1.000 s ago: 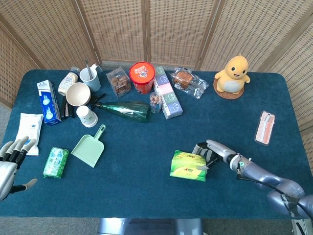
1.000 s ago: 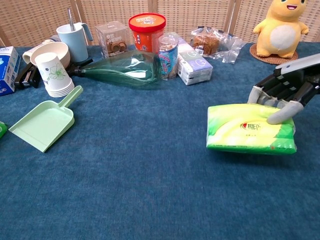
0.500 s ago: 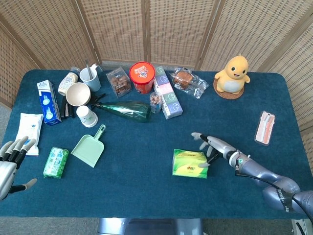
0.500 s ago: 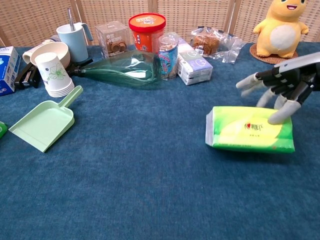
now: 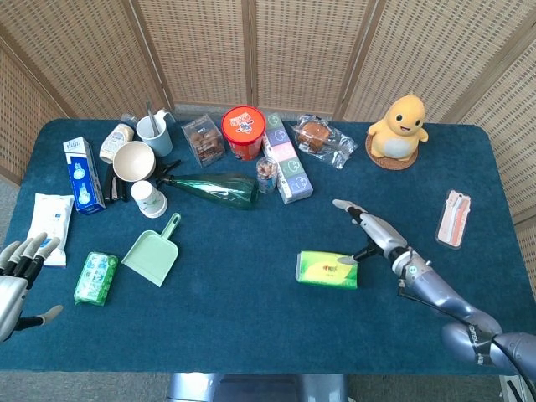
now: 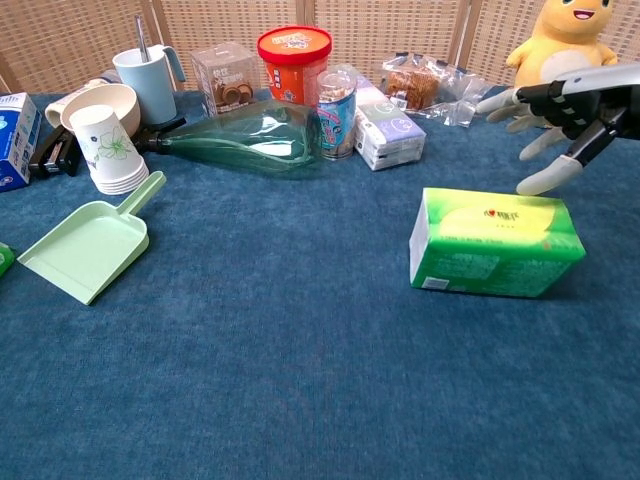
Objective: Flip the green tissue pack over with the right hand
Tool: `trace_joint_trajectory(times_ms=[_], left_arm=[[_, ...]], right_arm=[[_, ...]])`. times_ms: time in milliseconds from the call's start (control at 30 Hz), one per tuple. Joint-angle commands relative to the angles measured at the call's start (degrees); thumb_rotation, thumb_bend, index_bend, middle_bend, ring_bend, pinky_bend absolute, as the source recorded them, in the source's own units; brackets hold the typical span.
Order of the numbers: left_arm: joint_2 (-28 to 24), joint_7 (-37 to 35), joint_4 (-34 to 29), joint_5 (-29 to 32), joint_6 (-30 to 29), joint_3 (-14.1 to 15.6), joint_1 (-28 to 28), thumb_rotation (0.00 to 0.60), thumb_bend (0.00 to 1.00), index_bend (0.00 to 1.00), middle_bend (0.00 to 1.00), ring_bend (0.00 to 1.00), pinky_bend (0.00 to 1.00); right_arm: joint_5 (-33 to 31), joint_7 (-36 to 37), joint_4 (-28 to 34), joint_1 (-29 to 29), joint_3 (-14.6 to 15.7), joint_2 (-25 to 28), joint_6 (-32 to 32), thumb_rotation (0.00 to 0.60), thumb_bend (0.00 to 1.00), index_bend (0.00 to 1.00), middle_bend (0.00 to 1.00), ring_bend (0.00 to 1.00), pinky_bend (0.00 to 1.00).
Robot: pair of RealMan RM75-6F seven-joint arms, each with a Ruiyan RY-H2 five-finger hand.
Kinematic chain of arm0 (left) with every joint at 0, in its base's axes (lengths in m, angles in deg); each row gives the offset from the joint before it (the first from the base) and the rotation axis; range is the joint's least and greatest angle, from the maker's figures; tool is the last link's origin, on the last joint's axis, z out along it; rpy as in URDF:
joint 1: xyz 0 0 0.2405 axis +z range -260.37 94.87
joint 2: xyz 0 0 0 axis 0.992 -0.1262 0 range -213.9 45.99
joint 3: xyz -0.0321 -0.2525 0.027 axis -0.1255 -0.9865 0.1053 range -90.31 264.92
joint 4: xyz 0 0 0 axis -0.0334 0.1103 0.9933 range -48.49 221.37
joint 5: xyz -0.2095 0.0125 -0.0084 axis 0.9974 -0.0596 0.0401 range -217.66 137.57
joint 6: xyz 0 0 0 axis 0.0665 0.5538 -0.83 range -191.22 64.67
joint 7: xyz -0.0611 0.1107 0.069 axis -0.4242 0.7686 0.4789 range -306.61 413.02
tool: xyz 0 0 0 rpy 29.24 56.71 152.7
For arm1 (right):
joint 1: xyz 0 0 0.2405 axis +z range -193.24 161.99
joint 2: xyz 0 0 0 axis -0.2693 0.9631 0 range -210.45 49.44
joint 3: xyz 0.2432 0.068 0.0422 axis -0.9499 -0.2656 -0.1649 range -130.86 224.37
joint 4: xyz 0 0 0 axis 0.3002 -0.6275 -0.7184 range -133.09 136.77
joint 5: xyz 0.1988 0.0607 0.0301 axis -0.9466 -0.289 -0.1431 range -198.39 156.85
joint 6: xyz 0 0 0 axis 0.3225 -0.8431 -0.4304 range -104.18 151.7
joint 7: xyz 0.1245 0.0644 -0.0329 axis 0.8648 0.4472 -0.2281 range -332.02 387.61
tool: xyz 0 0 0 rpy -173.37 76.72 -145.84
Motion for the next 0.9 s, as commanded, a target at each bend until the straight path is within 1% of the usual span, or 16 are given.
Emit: trace_joint_trajectory(times_ms=[33, 100, 167, 233, 333, 667, 900], left_arm=[[0.02, 0.1, 0.0, 0.05, 0.15, -0.01, -0.08, 0.6, 0.04, 0.0, 0.0, 0.0, 0.0], [0.02, 0.11, -0.03, 0.04, 0.21, 0.01, -0.1, 0.6, 0.04, 0.0, 0.0, 0.0, 0.0], [0.05, 0.21, -0.04, 0.06, 0.25, 0.01, -0.12, 0.6, 0.04, 0.0, 0.0, 0.0, 0.0], [0.07, 0.32, -0.05, 0.05, 0.3, 0.02, -0.15, 0.6, 0.04, 0.0, 0.0, 0.0, 0.0], [0.09, 0.44, -0.11, -0.03, 0.41, 0.08, -0.19, 0.6, 0.04, 0.0, 0.0, 0.0, 0.0], [0.11, 0.56, -0.12, 0.01, 0.43, 0.09, -0.2, 0.6, 0.04, 0.0, 0.0, 0.0, 0.0], [0.11, 0.48, -0.12, -0.05, 0.3, 0.09, -0.16, 0.6, 0.04, 0.0, 0.0, 0.0, 0.0]], right_arm=[[2.53, -1.33, 4.71, -1.62, 0.03, 2.69, -2.29, 0.6, 0.0, 0.0, 0.0, 0.0, 0.12], [3.81, -2.28, 6.25, -2.07, 0.43, 3.7, -3.04, 0.6, 0.0, 0.0, 0.0, 0.0, 0.09], [6.25, -3.77, 9.05, -2.75, 1.58, 5.49, -3.56, 0.6, 0.0, 0.0, 0.0, 0.0, 0.04], [7.38, -4.42, 9.97, -3.03, 2.17, 6.03, -3.76, 0.6, 0.0, 0.0, 0.0, 0.0, 0.0], [8.5, -5.99, 10.04, -3.34, 2.98, 5.8, -4.36, 0.6, 0.0, 0.0, 0.0, 0.0, 0.0], [10.14, -13.0, 7.47, -4.96, 5.22, 0.86, -8.83, 0.6, 0.0, 0.0, 0.0, 0.0, 0.0], [9.47, -13.92, 6.17, -5.05, 5.69, -1.75, -8.89, 0.6, 0.0, 0.0, 0.0, 0.0, 0.0]])
